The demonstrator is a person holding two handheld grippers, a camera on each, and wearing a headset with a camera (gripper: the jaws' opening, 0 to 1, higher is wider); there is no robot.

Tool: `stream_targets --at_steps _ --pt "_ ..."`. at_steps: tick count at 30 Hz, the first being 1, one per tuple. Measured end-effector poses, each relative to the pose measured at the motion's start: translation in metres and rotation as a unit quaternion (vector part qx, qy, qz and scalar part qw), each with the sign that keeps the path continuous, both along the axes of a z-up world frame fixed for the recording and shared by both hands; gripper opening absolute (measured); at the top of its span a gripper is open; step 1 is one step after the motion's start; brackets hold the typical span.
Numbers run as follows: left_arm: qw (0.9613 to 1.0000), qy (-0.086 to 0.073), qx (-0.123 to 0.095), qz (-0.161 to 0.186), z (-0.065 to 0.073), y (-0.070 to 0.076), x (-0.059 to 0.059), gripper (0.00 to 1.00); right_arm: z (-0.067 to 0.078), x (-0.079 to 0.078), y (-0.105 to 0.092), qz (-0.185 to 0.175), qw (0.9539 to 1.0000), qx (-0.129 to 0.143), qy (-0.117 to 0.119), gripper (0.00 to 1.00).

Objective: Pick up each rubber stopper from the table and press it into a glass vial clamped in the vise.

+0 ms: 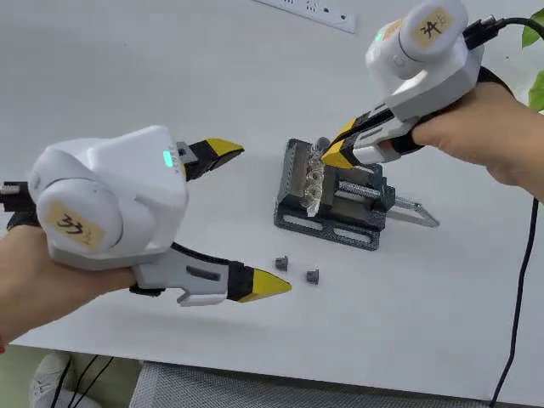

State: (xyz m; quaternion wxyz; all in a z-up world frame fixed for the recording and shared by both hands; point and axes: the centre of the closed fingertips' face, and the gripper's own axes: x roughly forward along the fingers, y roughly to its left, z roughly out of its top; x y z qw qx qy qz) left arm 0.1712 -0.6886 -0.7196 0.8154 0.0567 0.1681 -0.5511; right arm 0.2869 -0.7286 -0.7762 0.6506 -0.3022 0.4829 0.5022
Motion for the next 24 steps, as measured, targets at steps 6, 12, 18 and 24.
stream_targets --at_steps 6,12,18,24 --pt "1.0000 0.002 -0.004 0.000 -0.0009 0.0011 -0.0005 0.90 -0.0035 -0.0009 -0.0019 0.003 1.0000 -0.008 0.000 0.06" --pt "1.0000 0.004 -0.007 0.002 -0.0020 0.0038 0.0007 0.90 -0.0050 -0.0015 -0.0022 0.012 0.9998 -0.018 -0.001 0.06" --pt "0.9999 0.007 -0.008 0.000 -0.0027 0.0026 -0.0012 0.89 -0.0062 -0.0002 -0.0003 0.018 0.9995 -0.027 -0.002 0.06" --pt "0.9999 0.008 -0.010 -0.002 -0.0008 0.0000 -0.0026 0.89 -0.0069 0.0042 0.0018 0.027 0.9988 -0.042 -0.005 0.05"
